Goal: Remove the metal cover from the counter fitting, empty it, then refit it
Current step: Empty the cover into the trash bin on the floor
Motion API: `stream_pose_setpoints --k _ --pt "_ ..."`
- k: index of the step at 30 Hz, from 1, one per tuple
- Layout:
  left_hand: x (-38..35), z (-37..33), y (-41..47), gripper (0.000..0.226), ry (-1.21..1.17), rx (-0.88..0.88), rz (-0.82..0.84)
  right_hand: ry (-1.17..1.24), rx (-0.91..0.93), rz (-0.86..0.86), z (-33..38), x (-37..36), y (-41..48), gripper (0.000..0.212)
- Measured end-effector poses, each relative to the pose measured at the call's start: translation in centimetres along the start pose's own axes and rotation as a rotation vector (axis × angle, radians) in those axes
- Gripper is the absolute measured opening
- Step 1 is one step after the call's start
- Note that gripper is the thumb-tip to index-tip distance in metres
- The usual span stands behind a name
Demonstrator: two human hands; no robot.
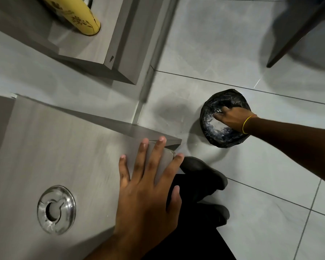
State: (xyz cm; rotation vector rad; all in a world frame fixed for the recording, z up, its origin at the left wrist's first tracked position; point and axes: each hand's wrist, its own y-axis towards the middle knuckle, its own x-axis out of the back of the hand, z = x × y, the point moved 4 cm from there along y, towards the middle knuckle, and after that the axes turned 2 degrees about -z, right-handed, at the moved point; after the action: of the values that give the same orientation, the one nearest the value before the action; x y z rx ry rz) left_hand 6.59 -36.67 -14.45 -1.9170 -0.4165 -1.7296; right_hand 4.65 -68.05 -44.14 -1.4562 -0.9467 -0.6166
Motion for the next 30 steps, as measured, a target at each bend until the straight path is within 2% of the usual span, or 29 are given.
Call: stream_pose_setpoints --k 4,8,12,15,17,21,23,26,28,30 --pt "0.0 -0.1 0.0 0.084 -0.001 -0.005 -0.010 0.058 0.009 0.029 0.5 -0.7 0.4 0.084" --pt "0.0 -0.2 0.1 0.081 0.004 -0.001 -0.002 -0.056 -0.004 0.061 0.7 -0.8 0.8 0.067" --pt "0.1 -0.3 0.0 0.081 0.005 0.000 -0.002 0.030 -0.004 0.046 1.1 -1.0 1.2 0.078" --pt "0.0 -0.3 0.0 0.081 0.006 0.000 -0.005 -0.004 -0.030 0.039 1.5 -0.8 1.5 0.060" --pt "0.0 -0.4 0.0 0.081 0.011 0.004 -0.009 0.047 -0.075 0.037 1.3 -0.5 1.6 0.058" --pt "0.2 -0.7 0.2 0.082 -0.013 0.014 -0.034 0.362 -0.249 0.002 -0.3 0.0 0.8 0.062" --pt "0.4 -0.7 0.2 0.080 -0.035 0.011 -0.034 0.615 -0.439 -0.032 -1.4 1.6 -1.1 0.060" --pt "0.5 -0.7 0.3 0.081 -0.012 0.004 0.028 0.862 -0.688 -0.004 -3.1 3.5 -4.8 0.061" --pt "0.6 -0.7 0.3 0.086 -0.012 0.017 0.061 1.018 -0.782 -0.005 -3.3 5.8 -7.5 0.045" --pt "1.1 -0.7 0.4 0.091 -0.056 0.038 0.085 1.242 -0.895 -0.074 -3.0 9.3 -10.8 0.016"
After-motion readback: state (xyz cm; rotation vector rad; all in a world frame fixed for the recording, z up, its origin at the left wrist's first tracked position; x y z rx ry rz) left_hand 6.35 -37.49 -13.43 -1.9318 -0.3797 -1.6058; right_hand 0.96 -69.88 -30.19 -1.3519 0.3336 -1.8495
